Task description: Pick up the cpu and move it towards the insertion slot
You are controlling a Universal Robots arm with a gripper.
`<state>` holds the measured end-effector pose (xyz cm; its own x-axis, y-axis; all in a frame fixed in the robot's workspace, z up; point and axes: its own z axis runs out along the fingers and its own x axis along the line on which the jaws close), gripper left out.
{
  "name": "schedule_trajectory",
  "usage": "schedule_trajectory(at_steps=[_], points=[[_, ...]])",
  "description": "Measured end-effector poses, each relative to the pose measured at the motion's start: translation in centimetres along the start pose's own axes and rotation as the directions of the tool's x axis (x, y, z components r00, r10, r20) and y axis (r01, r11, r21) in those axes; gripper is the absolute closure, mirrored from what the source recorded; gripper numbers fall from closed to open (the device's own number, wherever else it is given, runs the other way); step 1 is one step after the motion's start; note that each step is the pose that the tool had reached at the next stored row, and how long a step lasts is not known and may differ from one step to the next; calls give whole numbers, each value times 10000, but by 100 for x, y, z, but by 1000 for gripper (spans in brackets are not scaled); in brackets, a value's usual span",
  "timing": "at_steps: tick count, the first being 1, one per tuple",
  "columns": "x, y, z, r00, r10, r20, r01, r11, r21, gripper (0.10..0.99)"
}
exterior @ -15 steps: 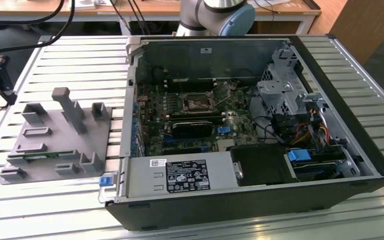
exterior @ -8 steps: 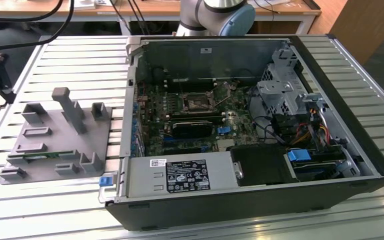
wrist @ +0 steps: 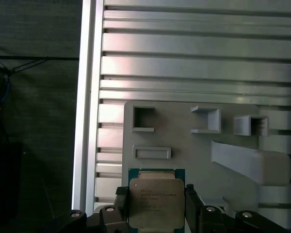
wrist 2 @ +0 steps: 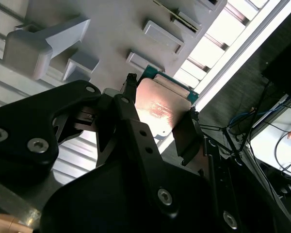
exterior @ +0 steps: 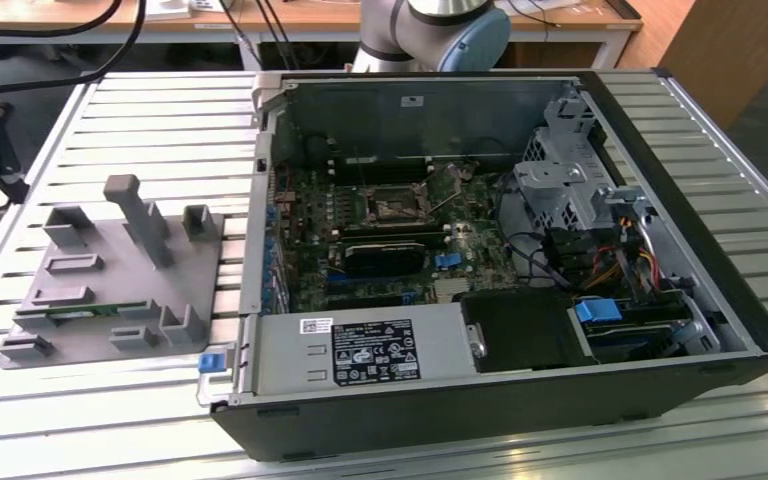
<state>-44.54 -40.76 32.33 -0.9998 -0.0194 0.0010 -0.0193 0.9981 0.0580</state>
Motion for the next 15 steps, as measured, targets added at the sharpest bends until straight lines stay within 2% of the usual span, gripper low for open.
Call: schedule_trajectory(at_steps=[15], points=[[0,6,-104,10000,0,-1,0,10000,1,541]])
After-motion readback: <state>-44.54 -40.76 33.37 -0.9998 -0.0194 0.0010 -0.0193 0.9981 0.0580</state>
